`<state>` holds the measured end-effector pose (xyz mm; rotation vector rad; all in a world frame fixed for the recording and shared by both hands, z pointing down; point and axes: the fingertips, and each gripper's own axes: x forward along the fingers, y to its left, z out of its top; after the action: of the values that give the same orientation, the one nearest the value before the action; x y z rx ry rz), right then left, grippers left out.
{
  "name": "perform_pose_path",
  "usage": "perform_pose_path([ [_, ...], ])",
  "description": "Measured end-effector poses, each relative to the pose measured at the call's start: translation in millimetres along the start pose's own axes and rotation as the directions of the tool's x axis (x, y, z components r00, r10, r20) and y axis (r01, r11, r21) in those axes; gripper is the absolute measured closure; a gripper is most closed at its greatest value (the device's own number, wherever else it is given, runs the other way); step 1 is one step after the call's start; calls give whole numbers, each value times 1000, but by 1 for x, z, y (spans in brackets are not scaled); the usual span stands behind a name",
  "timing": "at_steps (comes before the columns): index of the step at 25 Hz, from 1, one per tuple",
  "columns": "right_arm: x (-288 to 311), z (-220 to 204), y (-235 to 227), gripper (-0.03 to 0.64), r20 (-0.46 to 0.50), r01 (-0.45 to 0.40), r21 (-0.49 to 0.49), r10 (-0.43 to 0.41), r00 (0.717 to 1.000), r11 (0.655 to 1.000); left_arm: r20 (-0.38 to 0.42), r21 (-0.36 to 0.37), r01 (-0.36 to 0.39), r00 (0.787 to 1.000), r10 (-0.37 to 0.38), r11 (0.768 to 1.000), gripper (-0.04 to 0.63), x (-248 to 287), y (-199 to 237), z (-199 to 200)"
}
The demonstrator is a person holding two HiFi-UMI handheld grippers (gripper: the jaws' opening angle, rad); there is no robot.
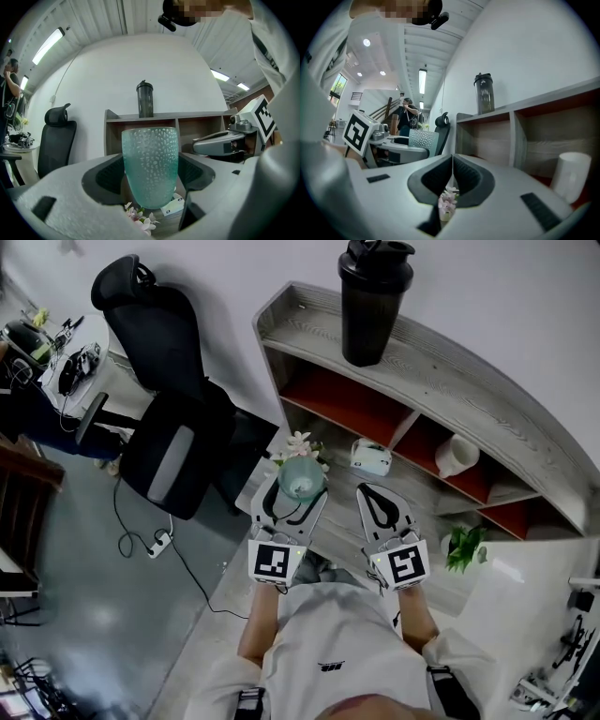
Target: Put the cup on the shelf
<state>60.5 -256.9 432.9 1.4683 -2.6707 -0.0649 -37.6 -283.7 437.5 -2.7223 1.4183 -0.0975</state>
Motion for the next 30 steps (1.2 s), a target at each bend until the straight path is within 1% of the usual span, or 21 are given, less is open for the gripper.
perform_pose_path([
  [5,6,-4,-2,586,-11,22,4,-22,1000,1000,9,2,31,999,-31,1000,221,20,7,-3],
  [9,13,-7,-9,586,-36,57,9,-57,998,998,-1,-35,61,998,-61,998,221,36,10,-3],
  [12,20,-8,-18,586,-29,93,8,-92,995,996,4,-20,99,995,-99,995,221,51,12,-8],
  [15,22,-14,-23,586,-42,126,17,-125,991,992,11,-4,134,991,-133,991,221,60,12,-13],
  [19,31,-17,-27,586,-57,146,18,-145,988,989,10,10,169,986,-169,986,221,75,16,-17],
  [22,35,-20,-30,586,-65,173,28,-171,983,985,12,-13,187,982,-187,982,221,86,18,-17],
  [26,39,-25,-36,586,-81,207,34,-204,976,978,13,15,221,975,-221,975,221,100,22,-24],
  [30,40,-28,-43,586,-100,235,36,-231,968,971,16,-4,244,970,-244,970,221,113,21,-24],
])
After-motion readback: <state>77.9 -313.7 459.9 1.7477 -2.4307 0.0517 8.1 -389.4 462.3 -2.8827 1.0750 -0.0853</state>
